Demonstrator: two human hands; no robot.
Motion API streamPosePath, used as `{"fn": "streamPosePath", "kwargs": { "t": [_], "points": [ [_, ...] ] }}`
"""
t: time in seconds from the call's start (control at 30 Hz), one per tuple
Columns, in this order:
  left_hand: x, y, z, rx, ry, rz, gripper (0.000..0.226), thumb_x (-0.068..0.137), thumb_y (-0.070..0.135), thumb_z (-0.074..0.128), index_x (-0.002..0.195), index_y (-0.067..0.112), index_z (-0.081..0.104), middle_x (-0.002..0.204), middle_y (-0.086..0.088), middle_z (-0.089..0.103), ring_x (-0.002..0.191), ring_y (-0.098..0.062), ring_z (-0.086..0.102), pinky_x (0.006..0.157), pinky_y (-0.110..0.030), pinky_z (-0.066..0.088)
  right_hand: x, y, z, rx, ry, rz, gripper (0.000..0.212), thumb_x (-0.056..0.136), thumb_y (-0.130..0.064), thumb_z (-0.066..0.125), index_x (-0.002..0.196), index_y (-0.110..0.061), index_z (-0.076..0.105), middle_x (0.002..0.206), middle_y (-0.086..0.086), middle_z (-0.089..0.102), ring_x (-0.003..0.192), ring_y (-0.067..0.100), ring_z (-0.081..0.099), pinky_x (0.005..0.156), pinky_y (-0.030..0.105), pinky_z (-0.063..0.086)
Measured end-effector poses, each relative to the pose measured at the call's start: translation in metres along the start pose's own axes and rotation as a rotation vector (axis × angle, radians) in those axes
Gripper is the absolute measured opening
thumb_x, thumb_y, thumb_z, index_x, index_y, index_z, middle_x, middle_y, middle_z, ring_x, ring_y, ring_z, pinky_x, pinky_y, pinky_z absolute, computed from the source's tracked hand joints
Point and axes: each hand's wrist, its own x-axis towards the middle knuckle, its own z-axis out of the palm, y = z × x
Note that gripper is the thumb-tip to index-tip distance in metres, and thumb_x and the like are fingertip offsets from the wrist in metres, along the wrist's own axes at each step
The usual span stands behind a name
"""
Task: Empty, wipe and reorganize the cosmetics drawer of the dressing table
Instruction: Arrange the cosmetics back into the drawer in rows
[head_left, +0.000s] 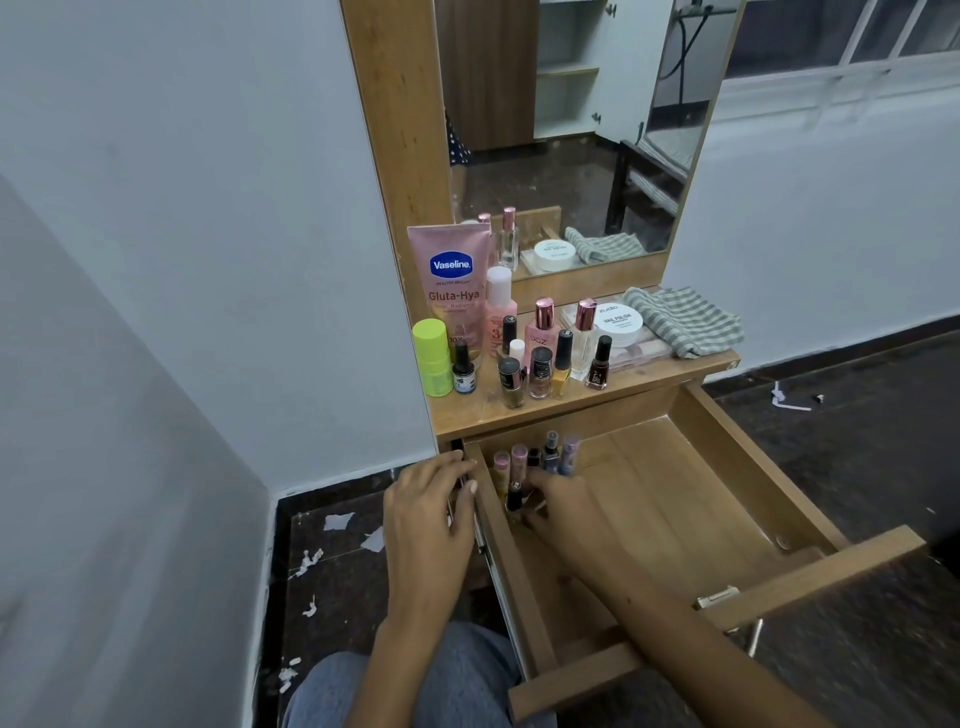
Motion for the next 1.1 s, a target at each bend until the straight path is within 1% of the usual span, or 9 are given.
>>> {"fn": "streamPosePath", "kwargs": {
  "t": [0.23,0.33,0.43,0.53,0.63,0.77,0.9,1.0,1.1],
  "points": [
    [0.01,0.005,-0.002,0.092,0.062,0.07,0.025,0.085,0.007,0.067,0.108,0.015,0.07,0.111,0.002,0.067,0.105,-0.014,0.054,0.086,-0.024,0.034,0.0,0.0,0.0,0.079,-0.023,0.003,0.025,0.09,-0.012,0.056,0.113,-0.021,0.061,0.105,-0.001,0.065,0.092,0.01,0.061,0.084,0.025,0.051],
    [0.018,0.012,-0.004,0.187,0.168,0.145,0.027,0.085,0.009,0.066,0.112,0.012,0.067,0.114,-0.004,0.063,0.107,-0.018,0.051,0.087,-0.03,0.035,-0.007,-0.002,-0.016,0.138,0.085,-0.016,0.022,0.087,-0.009,0.061,0.104,-0.021,0.066,0.098,-0.007,0.066,0.086,0.006,0.061,0.079,0.022,0.052],
    [0.035,0.018,-0.002,0.3,0.244,0.219,0.032,0.086,0.012,0.063,0.118,0.012,0.063,0.119,-0.01,0.06,0.109,-0.023,0.047,0.089,-0.034,0.034,-0.012,-0.004,-0.03,0.222,0.226,-0.012,0.016,0.085,-0.013,0.066,0.097,-0.025,0.069,0.089,-0.014,0.066,0.08,-0.001,0.06,0.071,0.014,0.05],
    [0.053,0.024,0.007,0.353,0.202,0.296,0.041,0.087,0.014,0.059,0.128,0.01,0.058,0.128,-0.01,0.058,0.112,-0.022,0.045,0.086,-0.037,0.04,-0.014,-0.006,-0.034,0.275,0.278,-0.005,0.015,0.084,-0.015,0.067,0.094,-0.026,0.069,0.084,-0.015,0.067,0.078,-0.002,0.062,0.068,0.014,0.05],
    [0.069,0.031,0.017,0.328,0.127,0.34,0.044,0.088,0.017,0.062,0.131,0.009,0.055,0.13,-0.007,0.058,0.111,-0.023,0.051,0.085,-0.037,0.043,-0.014,-0.008,-0.036,0.29,0.31,-0.033,0.015,0.084,-0.017,0.068,0.094,-0.028,0.069,0.081,-0.02,0.064,0.076,-0.005,0.061,0.068,0.015,0.052],
    [0.083,0.037,0.025,0.239,0.089,0.295,0.038,0.081,0.028,0.073,0.115,0.012,0.066,0.112,-0.003,0.067,0.099,-0.022,0.057,0.081,-0.03,0.034,-0.015,-0.01,-0.039,0.34,0.41,-0.057,0.013,0.083,-0.016,0.07,0.093,-0.025,0.07,0.08,-0.018,0.066,0.073,-0.002,0.063,0.066,0.019,0.053],
    [0.085,0.044,0.022,0.135,0.139,0.205,0.027,0.072,0.022,0.081,0.094,0.014,0.067,0.087,0.0,0.069,0.082,-0.02,0.057,0.072,-0.027,0.028,-0.017,-0.015,-0.043,0.377,0.526,-0.094,0.013,0.081,-0.02,0.073,0.093,-0.023,0.069,0.084,-0.012,0.069,0.074,-0.002,0.064,0.063,0.016,0.051],
    [0.073,0.049,0.015,0.124,0.146,0.234,0.022,0.074,0.02,0.08,0.091,0.016,0.066,0.087,0.003,0.068,0.083,-0.017,0.056,0.072,-0.025,0.026,-0.017,-0.02,-0.049,0.332,0.612,-0.187,0.029,0.079,-0.024,0.077,0.105,-0.02,0.064,0.096,-0.008,0.063,0.082,0.003,0.059,0.066,0.014,0.048],
    [0.054,0.051,0.008,0.077,0.084,0.285,0.018,0.075,0.023,0.078,0.089,0.018,0.067,0.089,0.007,0.068,0.086,-0.014,0.056,0.074,-0.024,0.026,-0.018,-0.025,-0.051,0.298,0.608,-0.226,0.038,0.078,-0.027,0.076,0.112,-0.023,0.059,0.104,-0.013,0.06,0.09,0.003,0.054,0.072,0.014,0.044]
  ]
}}
